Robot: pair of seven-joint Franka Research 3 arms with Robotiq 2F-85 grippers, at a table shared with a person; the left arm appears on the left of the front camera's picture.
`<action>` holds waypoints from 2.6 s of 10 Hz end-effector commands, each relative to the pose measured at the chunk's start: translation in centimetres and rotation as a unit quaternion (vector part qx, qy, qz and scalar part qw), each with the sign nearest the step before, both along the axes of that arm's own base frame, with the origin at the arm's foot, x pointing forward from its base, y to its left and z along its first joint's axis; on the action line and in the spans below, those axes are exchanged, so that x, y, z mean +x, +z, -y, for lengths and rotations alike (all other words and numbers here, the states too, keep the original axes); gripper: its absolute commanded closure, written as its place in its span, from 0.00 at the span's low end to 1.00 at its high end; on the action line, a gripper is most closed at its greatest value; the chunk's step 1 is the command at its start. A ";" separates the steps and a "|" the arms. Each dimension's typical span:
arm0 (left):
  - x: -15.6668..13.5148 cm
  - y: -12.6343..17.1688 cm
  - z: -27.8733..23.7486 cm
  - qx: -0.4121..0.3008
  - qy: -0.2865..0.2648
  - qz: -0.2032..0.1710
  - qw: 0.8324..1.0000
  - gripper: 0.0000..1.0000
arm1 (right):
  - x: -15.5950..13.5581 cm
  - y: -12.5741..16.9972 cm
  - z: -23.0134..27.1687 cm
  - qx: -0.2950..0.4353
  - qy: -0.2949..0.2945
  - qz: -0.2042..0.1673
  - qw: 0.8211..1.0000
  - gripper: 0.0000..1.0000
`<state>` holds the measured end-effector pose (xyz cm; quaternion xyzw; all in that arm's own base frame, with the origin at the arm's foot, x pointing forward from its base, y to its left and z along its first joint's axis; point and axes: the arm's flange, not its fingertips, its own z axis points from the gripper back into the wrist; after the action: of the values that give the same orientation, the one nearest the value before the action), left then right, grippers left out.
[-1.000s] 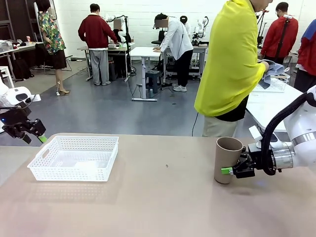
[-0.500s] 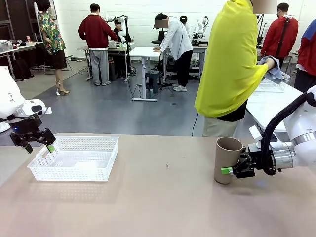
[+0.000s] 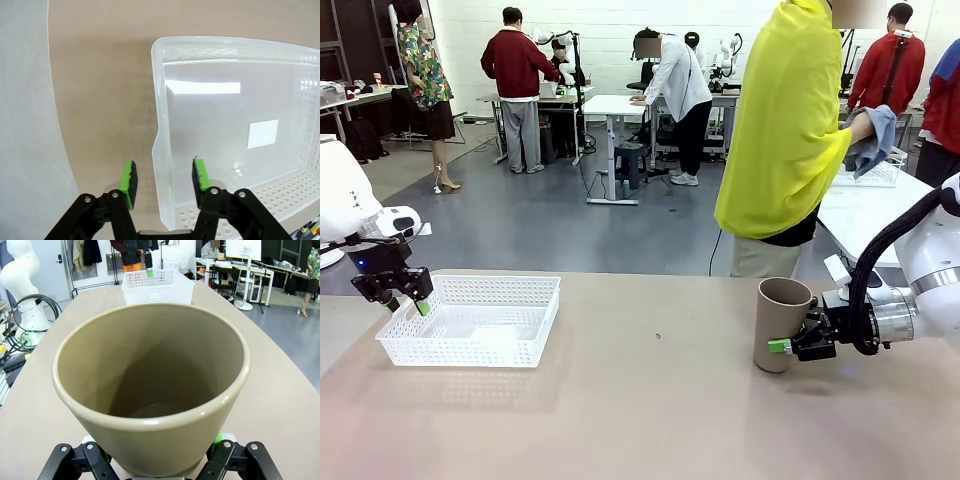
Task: Clean and organize the cups into the basket.
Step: Pick up the Organizing basket and move it to the center of the table, then pick up the Reusable plastic cup from the right side of the table and place it inside the Organizing basket.
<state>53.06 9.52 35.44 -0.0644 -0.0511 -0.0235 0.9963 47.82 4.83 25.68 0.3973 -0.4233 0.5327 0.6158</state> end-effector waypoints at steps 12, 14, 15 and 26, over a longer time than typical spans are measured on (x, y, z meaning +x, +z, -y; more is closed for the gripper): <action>-2.1 7.0 3.5 -0.063 0.055 0.016 0.996 1.00 | -1.0 4.7 1.3 -0.021 -0.010 0.012 1.000 0.17; -4.0 10.5 7.7 -0.111 0.042 0.025 0.993 1.00 | -1.2 7.6 1.5 -0.020 -0.023 0.024 0.999 0.17; -4.5 11.0 9.6 -0.117 0.038 0.035 0.992 1.00 | -1.2 8.0 1.6 -0.021 -0.026 0.021 0.999 0.17; -1.0 5.4 24.0 -0.137 0.076 0.017 0.987 1.00 | -1.5 8.3 1.7 -0.015 -0.029 0.018 0.999 0.17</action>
<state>51.67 -13.60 40.78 -0.1983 -0.0725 0.0516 0.9761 46.76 2.84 33.57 0.3631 -0.4388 0.5282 0.6297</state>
